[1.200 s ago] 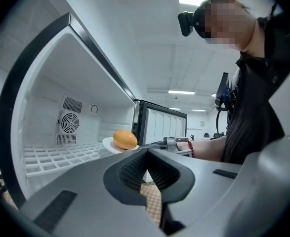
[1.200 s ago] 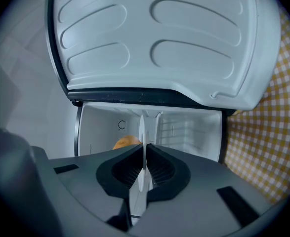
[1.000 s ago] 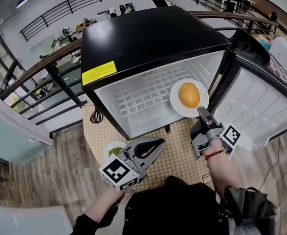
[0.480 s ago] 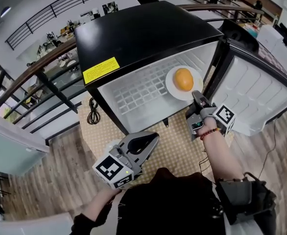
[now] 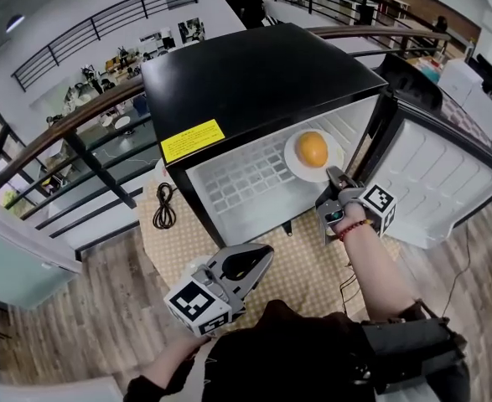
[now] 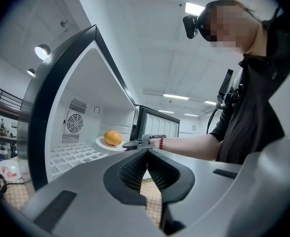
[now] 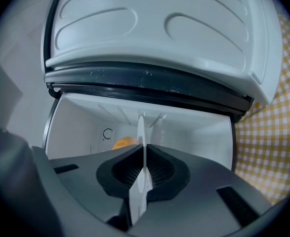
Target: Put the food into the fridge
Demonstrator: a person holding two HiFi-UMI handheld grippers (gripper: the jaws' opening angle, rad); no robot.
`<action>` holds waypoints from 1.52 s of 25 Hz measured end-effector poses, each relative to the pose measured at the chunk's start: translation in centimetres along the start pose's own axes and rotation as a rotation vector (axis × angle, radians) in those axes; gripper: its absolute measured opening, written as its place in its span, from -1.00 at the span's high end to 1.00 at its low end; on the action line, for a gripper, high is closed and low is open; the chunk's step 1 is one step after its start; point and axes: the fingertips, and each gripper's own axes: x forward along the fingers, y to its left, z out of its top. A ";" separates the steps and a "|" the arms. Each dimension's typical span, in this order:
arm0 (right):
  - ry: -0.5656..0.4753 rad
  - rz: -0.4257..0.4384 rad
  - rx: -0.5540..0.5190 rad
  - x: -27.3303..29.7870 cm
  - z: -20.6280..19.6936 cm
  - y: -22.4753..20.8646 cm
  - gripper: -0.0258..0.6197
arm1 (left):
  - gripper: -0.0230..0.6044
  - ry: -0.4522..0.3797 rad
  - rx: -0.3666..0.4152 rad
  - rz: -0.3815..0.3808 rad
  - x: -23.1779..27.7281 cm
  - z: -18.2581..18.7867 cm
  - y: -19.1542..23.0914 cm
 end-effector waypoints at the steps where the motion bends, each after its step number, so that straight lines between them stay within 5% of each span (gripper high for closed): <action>1: 0.002 -0.007 -0.005 0.2 0.0 0.0 0.84 | 0.89 -0.001 -0.002 -0.003 0.0 -0.1 0.0; 38: 0.007 -0.145 -0.160 4.9 0.3 0.6 0.84 | 0.89 -0.036 0.016 0.074 -3.0 0.2 1.0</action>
